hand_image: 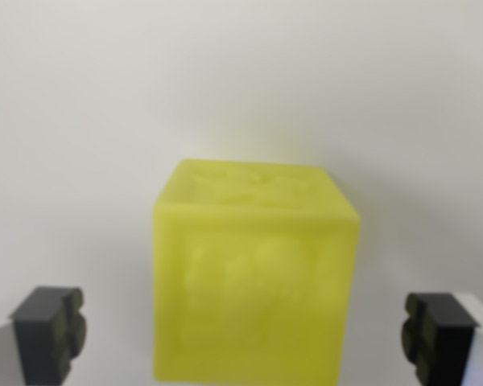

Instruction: Pick yellow cube

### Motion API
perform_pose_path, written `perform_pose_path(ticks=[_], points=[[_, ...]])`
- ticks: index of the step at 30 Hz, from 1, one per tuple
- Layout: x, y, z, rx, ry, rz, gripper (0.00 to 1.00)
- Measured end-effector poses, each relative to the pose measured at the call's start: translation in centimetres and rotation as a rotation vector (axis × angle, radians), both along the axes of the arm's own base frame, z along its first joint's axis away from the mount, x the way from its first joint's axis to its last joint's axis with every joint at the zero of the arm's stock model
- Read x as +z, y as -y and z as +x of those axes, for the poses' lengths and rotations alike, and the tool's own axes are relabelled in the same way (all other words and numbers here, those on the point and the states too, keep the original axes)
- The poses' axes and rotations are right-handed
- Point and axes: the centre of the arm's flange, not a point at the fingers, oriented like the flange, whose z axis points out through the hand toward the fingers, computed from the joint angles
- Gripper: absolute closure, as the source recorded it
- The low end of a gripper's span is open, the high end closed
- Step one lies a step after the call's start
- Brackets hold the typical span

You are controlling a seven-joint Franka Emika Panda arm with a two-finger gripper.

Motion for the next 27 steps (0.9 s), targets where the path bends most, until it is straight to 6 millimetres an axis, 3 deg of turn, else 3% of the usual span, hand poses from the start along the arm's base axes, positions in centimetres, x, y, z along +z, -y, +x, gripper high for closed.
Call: perform_pose_path(ticks=[17, 18, 27], points=[[-3.7, 0.0, 0.0, 0.004, -0.001, 0.001, 0.00], [-3.7, 0.0, 0.0, 0.005, 0.000, 0.001, 1.00], [-2.3, 0.0, 0.0, 0.004, 0.000, 0.001, 1.00]])
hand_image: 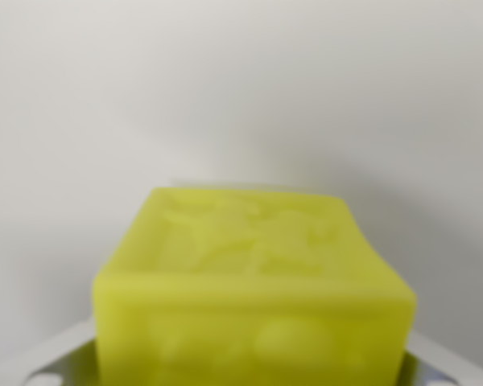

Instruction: Pick yellow cube

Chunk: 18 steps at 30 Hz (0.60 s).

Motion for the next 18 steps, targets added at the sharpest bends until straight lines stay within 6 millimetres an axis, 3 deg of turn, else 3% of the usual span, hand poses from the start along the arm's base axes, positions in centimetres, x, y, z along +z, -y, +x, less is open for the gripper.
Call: perform_pose_path(ticks=[18], points=[[4.5, 0.0, 0.0, 0.000, 0.000, 0.000, 1.00]])
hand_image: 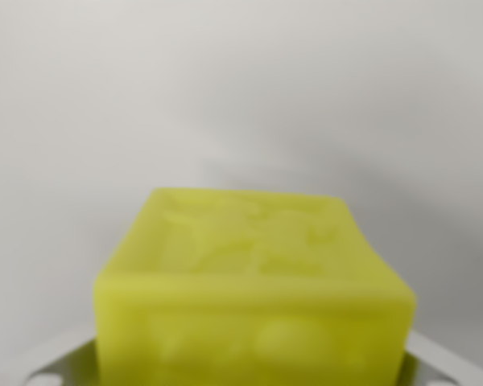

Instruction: Pick yellow cube

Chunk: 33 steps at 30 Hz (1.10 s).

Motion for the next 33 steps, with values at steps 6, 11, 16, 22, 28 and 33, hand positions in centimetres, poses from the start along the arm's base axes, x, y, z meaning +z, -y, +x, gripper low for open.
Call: perform_pose_path(ticks=[6, 11, 16, 22, 28, 33], points=[[1.5, 0.0, 0.0, 0.000, 0.000, 0.000, 1.00], [2.8, 0.0, 0.0, 0.000, 0.000, 0.000, 1.00], [4.0, 0.0, 0.0, 0.000, 0.000, 0.000, 1.00], [5.5, 0.0, 0.0, 0.000, 0.000, 0.000, 1.00], [7.0, 0.0, 0.0, 0.000, -0.001, 0.000, 1.00], [8.2, 0.0, 0.0, 0.000, -0.001, 0.000, 1.00]])
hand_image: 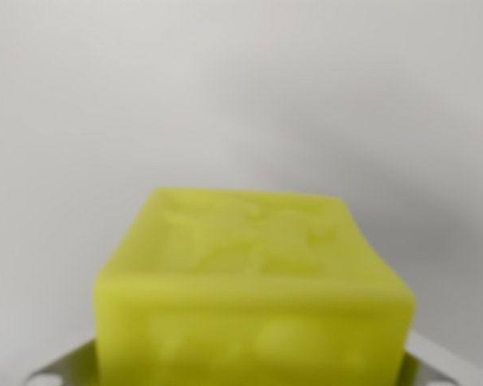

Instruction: Pick yellow cube

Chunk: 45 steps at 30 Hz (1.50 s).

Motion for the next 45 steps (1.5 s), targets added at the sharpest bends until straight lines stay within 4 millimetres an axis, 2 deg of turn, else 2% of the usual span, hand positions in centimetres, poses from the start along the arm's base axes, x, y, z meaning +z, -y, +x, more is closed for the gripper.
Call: perform_pose_path(ticks=[40, 45], points=[[10.0, 0.0, 0.0, 0.000, 0.000, 0.000, 1.00], [10.8, 0.0, 0.0, 0.000, 0.000, 0.000, 1.00]])
